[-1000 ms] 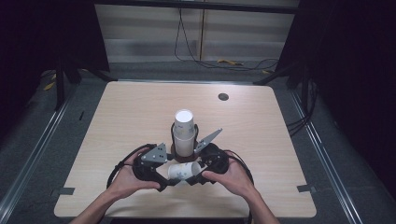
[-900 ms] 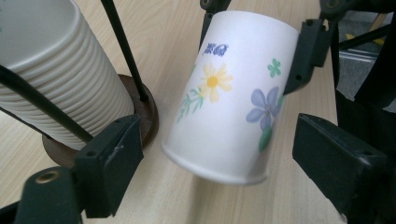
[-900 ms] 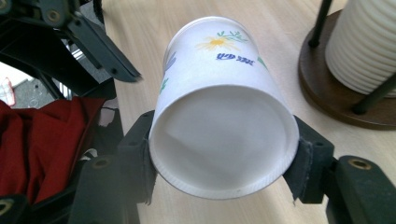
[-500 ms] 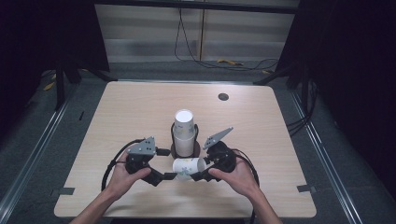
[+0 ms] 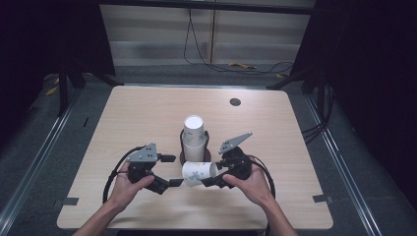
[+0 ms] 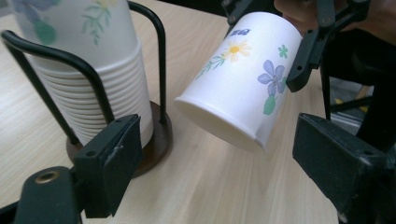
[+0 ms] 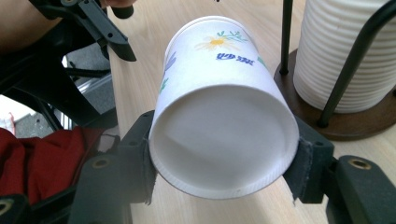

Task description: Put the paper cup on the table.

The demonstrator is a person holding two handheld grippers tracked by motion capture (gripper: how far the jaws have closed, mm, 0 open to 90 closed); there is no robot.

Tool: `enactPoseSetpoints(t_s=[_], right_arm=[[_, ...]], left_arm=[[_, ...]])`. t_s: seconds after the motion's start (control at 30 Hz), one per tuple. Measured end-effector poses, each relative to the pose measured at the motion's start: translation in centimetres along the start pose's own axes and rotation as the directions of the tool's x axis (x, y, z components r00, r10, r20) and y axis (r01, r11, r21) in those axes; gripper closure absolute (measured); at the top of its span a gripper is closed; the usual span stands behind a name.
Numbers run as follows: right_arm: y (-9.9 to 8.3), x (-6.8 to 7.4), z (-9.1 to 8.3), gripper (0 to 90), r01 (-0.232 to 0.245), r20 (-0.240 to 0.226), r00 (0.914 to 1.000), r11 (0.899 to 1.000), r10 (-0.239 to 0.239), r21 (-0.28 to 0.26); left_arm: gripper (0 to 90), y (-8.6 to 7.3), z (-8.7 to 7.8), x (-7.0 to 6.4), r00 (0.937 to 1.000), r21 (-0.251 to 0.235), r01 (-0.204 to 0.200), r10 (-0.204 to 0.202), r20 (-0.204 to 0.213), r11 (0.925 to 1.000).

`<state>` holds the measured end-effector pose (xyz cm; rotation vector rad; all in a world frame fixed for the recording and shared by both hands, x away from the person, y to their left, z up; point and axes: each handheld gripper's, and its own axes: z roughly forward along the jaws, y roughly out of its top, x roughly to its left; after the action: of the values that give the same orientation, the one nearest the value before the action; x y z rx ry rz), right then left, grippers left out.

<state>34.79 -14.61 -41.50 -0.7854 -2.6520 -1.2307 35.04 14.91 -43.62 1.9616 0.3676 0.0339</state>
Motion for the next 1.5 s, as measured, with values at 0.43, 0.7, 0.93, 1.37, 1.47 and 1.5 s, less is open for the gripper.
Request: enactPoseSetpoints(t_s=[0.43,0.7,0.93,1.37,1.47,1.5], right_arm=[[-0.1,-0.1,-0.7,37.5,0.005,0.028,0.9996,0.994,-0.002,-0.113],[-0.1,-0.5,-1.1,37.5,-0.018,-0.005,0.9998,0.985,0.017,-0.173],[-0.1,-0.7,-0.9,37.5,-0.025,-0.026,0.9995,0.981,0.021,-0.191],[-0.4,-0.4,-0.9,37.5,-0.006,-0.054,0.9985,0.976,-0.006,-0.22],[-0.3,-0.2,-0.8,37.5,0.002,-0.058,0.9982,0.976,-0.015,-0.22],[-0.3,-0.1,-0.8,37.5,0.007,-0.054,0.9983,0.975,-0.019,-0.223]], left_arm=[[15.7,0.0,-0.4,0.3,0.9999,-0.039,0.008,-0.008,-0.01,0.9992],[15.7,0.0,-0.2,0.3,0.9998,-0.04,0.018,-0.017,0.006,0.999],[15.7,-0.3,0.1,0.3,0.9997,-0.077,0.009,-0.011,-0.024,0.997],[15.7,0.3,-0.2,0.2,0.9973,-0.106,0.068,-0.065,0.035,0.992],[15.7,0.4,-0.2,-0.1,0.9981,-0.125,0.06,-0.059,0.017,0.9903],[15.7,0.5,-0.3,-0.1,0.9982,-0.131,0.058,-0.055,0.026,0.9897]])
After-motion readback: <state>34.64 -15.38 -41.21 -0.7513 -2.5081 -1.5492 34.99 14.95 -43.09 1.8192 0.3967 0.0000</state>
